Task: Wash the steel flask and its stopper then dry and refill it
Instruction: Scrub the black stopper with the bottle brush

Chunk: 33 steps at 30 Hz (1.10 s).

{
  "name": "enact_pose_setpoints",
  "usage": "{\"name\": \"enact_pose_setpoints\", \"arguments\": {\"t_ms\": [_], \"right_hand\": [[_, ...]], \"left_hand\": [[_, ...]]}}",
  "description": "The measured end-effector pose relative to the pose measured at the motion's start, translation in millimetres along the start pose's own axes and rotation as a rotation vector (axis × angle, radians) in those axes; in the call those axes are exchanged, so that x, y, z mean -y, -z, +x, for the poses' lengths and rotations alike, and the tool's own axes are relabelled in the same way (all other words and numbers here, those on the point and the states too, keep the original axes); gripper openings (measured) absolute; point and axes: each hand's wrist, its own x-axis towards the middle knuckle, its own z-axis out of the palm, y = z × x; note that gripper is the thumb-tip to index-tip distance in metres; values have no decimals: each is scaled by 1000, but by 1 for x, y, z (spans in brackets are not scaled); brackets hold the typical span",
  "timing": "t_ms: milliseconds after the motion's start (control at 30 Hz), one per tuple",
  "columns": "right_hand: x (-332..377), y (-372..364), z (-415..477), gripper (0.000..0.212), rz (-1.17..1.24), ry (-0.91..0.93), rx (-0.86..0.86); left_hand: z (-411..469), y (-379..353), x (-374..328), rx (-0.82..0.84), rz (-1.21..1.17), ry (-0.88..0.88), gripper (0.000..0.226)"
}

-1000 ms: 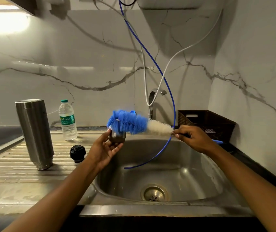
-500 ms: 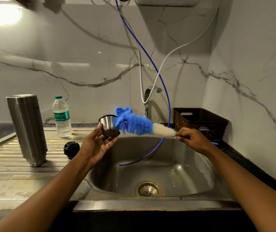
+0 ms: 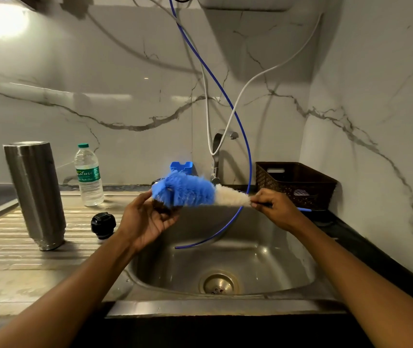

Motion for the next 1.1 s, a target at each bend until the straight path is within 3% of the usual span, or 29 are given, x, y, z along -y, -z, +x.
{"name": "enact_pose_setpoints", "arguments": {"t_ms": [67, 133, 233, 367, 500, 600, 833, 967, 1100], "right_hand": [[-4, 1, -1, 24, -12, -2, -18], [-12, 7, -4, 24, -37, -41, -28], [-5, 7, -3, 25, -43, -5, -54], [3, 0, 2, 25, -60, 42, -69], [-13, 12, -6, 26, -123, -23, -81], [-1, 3, -2, 26, -105, 34, -93], [-11, 7, -3, 26, -128, -15, -97], [3, -8, 2, 24, -98, 46, -111], [-10, 0, -4, 23, -103, -4, -125]], "left_hand": [[-2, -1, -2, -16, -9, -3, 64], [-3, -4, -3, -35, -5, -6, 52], [-4, -8, 0, -31, -9, 8, 50], [-5, -9, -1, -12, -40, -4, 65], [-4, -9, 0, -75, -18, -18, 47], [-4, -10, 3, -81, -62, -18, 39], [-4, -12, 5, -104, -30, -33, 59], [-4, -16, 6, -120, -74, -56, 44], [-5, -14, 0, -137, -56, -85, 42]]}}
